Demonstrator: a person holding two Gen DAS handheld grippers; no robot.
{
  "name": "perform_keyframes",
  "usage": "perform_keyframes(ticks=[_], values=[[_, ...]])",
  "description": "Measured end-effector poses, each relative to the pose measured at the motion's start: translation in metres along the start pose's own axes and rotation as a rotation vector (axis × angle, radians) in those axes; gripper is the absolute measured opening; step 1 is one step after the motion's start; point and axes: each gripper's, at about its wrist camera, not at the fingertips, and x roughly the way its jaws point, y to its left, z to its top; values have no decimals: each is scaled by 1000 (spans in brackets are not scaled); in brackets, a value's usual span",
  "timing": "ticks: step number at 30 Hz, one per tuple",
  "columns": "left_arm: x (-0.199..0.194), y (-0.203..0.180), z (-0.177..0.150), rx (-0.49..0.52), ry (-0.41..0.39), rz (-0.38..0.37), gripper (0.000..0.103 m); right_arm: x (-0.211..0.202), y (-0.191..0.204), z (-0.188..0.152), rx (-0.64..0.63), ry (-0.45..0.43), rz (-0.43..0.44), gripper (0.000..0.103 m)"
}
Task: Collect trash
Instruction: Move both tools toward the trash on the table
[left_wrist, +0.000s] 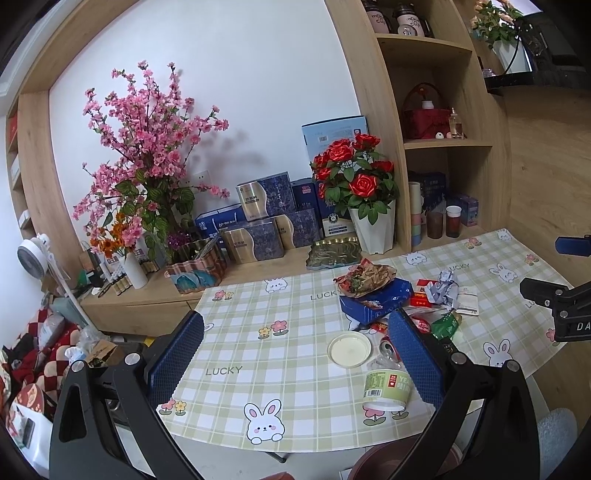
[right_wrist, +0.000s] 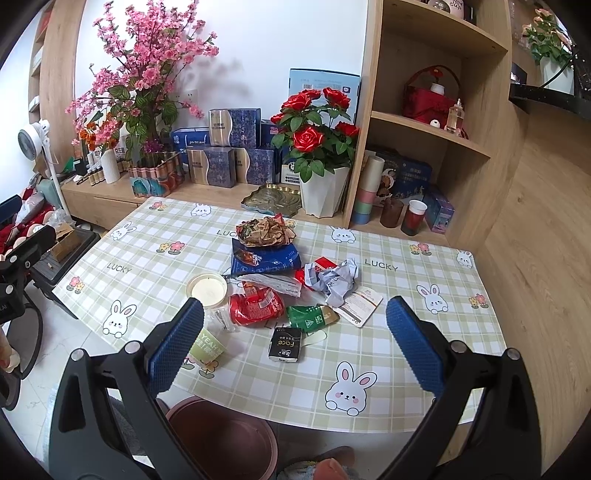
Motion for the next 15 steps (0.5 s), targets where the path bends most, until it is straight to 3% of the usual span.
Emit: perform_keyframes(ticks=[15], values=[[20,3,-7,39,10,-61,98,25,-18,-10,76,47,29,98]])
